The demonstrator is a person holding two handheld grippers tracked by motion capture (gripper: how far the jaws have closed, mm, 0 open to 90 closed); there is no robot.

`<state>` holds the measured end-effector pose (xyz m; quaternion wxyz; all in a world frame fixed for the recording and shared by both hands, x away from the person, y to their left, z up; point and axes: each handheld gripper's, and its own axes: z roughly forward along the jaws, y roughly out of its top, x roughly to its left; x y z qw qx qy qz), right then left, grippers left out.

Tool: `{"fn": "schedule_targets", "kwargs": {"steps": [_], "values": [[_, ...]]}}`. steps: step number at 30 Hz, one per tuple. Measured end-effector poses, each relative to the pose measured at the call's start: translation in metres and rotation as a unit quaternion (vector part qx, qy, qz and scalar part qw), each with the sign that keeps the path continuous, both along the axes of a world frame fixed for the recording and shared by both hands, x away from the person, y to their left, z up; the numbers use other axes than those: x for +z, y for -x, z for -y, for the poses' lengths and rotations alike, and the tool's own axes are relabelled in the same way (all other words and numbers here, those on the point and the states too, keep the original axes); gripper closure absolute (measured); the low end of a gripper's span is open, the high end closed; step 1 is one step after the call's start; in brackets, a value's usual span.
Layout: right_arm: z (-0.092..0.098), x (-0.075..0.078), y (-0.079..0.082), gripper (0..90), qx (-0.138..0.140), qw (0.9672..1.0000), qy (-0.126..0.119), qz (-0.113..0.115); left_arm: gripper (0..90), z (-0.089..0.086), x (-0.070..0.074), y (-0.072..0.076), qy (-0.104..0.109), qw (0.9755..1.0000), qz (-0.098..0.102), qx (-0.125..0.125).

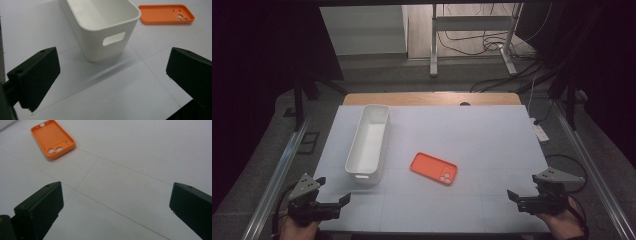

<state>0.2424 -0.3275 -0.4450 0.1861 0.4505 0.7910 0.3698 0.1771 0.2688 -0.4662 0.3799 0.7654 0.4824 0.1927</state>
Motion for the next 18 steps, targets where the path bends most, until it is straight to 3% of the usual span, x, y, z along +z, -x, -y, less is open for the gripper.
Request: {"fn": "schedule_targets", "kwargs": {"steps": [18], "values": [[0.0004,-0.0011,-0.0039,0.0,0.000,0.9999,-0.003,-0.016,0.0,0.0011,-0.0005,0.0006,-0.004,0.9999,-0.005,-0.011]]}}
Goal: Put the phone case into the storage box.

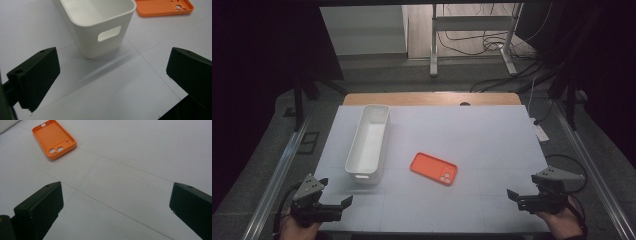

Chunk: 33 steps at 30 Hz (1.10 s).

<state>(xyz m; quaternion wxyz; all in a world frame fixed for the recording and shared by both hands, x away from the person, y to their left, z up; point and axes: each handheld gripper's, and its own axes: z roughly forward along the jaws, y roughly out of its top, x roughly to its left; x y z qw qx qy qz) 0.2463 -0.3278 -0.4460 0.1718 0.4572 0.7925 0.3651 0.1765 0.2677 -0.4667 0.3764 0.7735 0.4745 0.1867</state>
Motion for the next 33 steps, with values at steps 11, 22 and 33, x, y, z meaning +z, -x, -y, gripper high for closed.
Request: {"fn": "schedule_targets", "kwargs": {"steps": [11,22,33], "values": [[-0.002,-0.001,-0.003,0.0,0.001,0.9999,0.003,-0.010,0.6,0.002,0.000,0.000,-0.008,0.9999,0.002,-0.008],[-0.008,-0.001,-0.005,0.0,0.019,0.9998,0.002,-0.009,0.8,0.001,0.000,0.002,-0.006,0.9999,0.004,-0.010],[-0.013,-0.001,-0.008,0.0,0.030,0.9995,0.004,-0.005,0.7,0.000,0.000,0.002,-0.001,0.9999,0.005,-0.013]]}}
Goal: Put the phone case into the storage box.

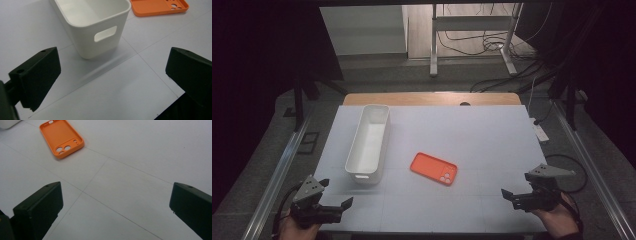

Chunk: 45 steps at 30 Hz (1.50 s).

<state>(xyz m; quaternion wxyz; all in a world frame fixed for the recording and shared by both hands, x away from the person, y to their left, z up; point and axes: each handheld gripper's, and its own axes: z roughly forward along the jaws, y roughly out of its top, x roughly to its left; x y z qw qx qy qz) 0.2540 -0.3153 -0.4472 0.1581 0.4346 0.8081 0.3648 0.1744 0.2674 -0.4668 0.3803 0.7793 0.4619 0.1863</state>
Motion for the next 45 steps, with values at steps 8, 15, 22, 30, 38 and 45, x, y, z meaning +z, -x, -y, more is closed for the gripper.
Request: {"fn": "schedule_targets", "kwargs": {"steps": [8,15,22,30,38,45], "values": [[-0.004,0.001,-0.003,0.0,0.006,1.0000,0.001,-0.001,0.7,0.000,0.000,0.000,0.000,1.0000,0.001,-0.002],[-0.007,0.001,-0.007,0.0,0.012,0.9999,0.000,-0.003,0.6,0.001,0.000,0.000,-0.001,1.0000,0.001,-0.005],[-0.012,0.001,-0.012,0.0,0.020,0.9998,-0.001,-0.004,0.0,0.001,0.000,0.000,0.000,1.0000,0.002,-0.004],[-0.014,0.002,-0.016,0.0,0.022,0.9997,-0.003,-0.005,0.0,0.001,0.000,0.001,0.000,1.0000,0.002,-0.008],[-0.019,0.001,-0.021,0.0,0.030,0.9995,0.003,-0.007,0.0,0.000,0.000,0.000,0.000,1.0000,0.002,-0.009],[-0.024,0.001,-0.025,0.0,0.034,0.9994,0.001,-0.010,0.0,0.000,0.000,0.000,0.001,0.9999,0.001,-0.010]]}}
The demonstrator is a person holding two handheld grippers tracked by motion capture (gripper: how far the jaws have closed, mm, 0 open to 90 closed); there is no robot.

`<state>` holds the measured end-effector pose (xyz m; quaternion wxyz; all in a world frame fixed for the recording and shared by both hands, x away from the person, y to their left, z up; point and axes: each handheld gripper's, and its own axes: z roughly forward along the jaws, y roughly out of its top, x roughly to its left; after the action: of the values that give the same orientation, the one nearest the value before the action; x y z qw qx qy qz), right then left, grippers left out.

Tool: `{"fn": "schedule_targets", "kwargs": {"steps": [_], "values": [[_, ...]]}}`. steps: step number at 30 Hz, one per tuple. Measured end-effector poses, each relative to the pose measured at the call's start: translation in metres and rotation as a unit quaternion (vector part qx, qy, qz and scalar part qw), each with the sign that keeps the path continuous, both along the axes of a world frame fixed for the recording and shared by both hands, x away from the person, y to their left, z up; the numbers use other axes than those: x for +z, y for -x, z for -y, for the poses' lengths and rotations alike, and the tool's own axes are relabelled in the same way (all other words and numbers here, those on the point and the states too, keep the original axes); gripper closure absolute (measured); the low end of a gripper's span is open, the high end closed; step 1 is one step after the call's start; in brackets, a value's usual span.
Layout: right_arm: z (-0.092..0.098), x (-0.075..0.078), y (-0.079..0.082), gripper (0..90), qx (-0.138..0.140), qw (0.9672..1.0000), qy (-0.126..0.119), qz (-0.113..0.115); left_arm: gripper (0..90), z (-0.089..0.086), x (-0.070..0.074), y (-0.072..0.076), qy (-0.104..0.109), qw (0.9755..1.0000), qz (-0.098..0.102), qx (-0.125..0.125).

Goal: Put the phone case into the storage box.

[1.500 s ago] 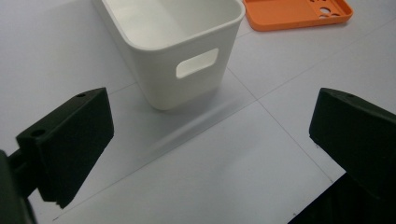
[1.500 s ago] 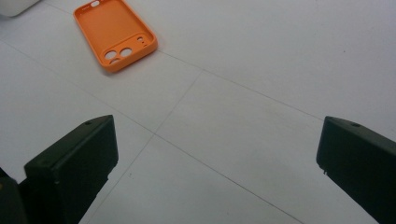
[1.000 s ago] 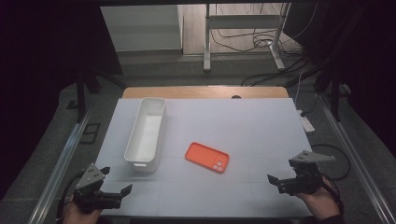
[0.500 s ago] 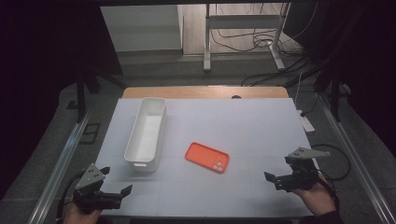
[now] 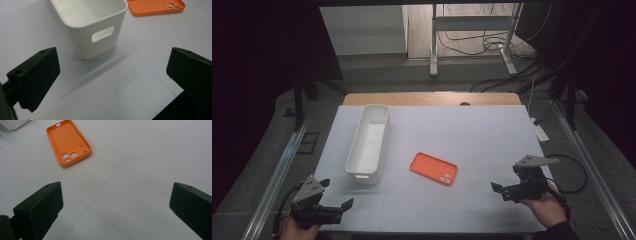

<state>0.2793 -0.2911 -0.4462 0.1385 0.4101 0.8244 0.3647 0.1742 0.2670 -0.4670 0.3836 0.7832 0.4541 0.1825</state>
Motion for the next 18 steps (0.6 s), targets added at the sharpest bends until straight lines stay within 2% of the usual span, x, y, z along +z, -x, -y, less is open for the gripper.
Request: {"fn": "schedule_targets", "kwargs": {"steps": [18], "values": [[-0.011,-0.002,-0.010,0.0,0.007,0.9999,0.006,-0.007,0.0,-0.001,0.000,0.000,0.002,1.0000,-0.001,0.000]]}}
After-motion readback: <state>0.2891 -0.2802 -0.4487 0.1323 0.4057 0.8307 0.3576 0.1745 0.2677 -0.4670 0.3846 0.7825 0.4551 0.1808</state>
